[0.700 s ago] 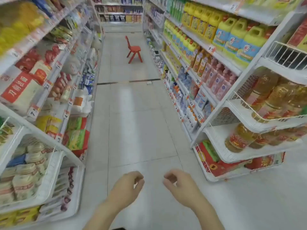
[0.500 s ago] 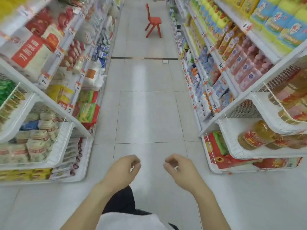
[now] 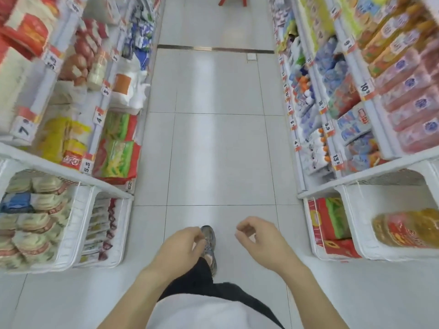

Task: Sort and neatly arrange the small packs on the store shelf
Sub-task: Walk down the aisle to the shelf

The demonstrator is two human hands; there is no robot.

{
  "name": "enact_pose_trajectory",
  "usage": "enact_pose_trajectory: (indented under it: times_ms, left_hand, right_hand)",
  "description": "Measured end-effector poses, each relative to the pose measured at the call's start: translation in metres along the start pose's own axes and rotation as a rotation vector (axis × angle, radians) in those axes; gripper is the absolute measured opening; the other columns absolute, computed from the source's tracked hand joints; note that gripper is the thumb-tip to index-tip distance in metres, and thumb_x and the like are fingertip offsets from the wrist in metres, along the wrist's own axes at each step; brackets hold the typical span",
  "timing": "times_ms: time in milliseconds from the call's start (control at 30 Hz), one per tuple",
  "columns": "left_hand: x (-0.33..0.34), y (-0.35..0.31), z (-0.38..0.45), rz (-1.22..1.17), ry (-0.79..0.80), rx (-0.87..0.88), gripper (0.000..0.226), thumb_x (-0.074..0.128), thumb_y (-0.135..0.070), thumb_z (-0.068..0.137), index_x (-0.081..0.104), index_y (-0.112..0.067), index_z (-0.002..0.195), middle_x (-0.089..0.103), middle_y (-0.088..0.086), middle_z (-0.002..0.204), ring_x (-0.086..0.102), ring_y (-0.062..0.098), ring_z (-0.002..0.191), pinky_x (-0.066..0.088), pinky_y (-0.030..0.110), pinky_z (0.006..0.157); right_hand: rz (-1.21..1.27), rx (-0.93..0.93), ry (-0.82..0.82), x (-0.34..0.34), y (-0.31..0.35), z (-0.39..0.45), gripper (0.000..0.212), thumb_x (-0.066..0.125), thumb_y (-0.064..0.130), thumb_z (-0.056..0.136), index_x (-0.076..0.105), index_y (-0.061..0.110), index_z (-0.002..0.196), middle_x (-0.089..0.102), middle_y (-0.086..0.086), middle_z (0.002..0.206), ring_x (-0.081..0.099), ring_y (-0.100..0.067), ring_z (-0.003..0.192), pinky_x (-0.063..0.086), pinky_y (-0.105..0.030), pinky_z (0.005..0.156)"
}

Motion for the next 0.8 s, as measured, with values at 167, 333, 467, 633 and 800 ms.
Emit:
enact_pose_trajectory:
  times_ms: [167,333,467,633,800]
  left_hand:
    - [-0.062,-0.021,0.102,0.037,0.029,0.067,0.023,0.043,-0.036,0.095,0.062,-0.026,0.103,0.064,-0.017,0.096,0.059,0.005,0.092,0.048,0.025,0.079]
    - [-0.126,-0.049,0.203,0.049,0.042,0.133,0.023,0.044,-0.037,0.096,0.062,-0.025,0.106,0.065,-0.016,0.099,0.059,0.003,0.094,0.047,0.022,0.079]
    - [-0.169,-0.063,0.297,0.060,0.032,0.147,0.022,0.045,-0.035,0.096,0.063,-0.026,0.105,0.064,-0.017,0.098,0.058,0.002,0.093,0.047,0.021,0.079]
    - [-0.228,-0.072,0.418,0.070,0.026,0.111,0.022,0.044,-0.036,0.096,0.062,-0.025,0.104,0.063,-0.017,0.097,0.056,0.001,0.090,0.046,0.019,0.078]
    - [-0.309,-0.085,0.523,0.082,-0.012,0.058,0.024,0.042,-0.040,0.097,0.062,-0.029,0.105,0.064,-0.018,0.100,0.057,-0.001,0.091,0.048,0.019,0.079]
  right_hand:
    - [-0.033,0.059,-0.002,-0.045,0.022,0.072,0.017,0.059,0.038,0.094,0.066,0.027,0.105,0.067,0.017,0.099,0.062,0.003,0.094,0.050,-0.018,0.086]
    - [0.007,0.125,-0.018,-0.094,0.039,0.137,0.016,0.058,0.038,0.094,0.067,0.030,0.103,0.067,0.021,0.094,0.060,0.010,0.092,0.046,-0.007,0.078]
    - [0.017,0.129,-0.016,-0.136,0.050,0.218,0.016,0.057,0.039,0.094,0.067,0.029,0.101,0.067,0.021,0.091,0.060,0.010,0.092,0.046,-0.010,0.077]
    - [-0.028,0.086,0.006,-0.201,0.068,0.355,0.020,0.054,0.045,0.094,0.065,0.033,0.105,0.065,0.021,0.097,0.060,0.007,0.094,0.049,-0.014,0.083]
    - [-0.091,0.007,0.071,-0.287,0.121,0.499,0.018,0.056,0.039,0.096,0.066,0.029,0.107,0.065,0.020,0.098,0.061,0.005,0.095,0.050,-0.017,0.087]
Point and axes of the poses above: each hand's wrist, its own z-axis towards the middle knuckle, its own x-axis out of the palm, y = z × x, the point moved 7 cm from there along z, towards the middle knuckle
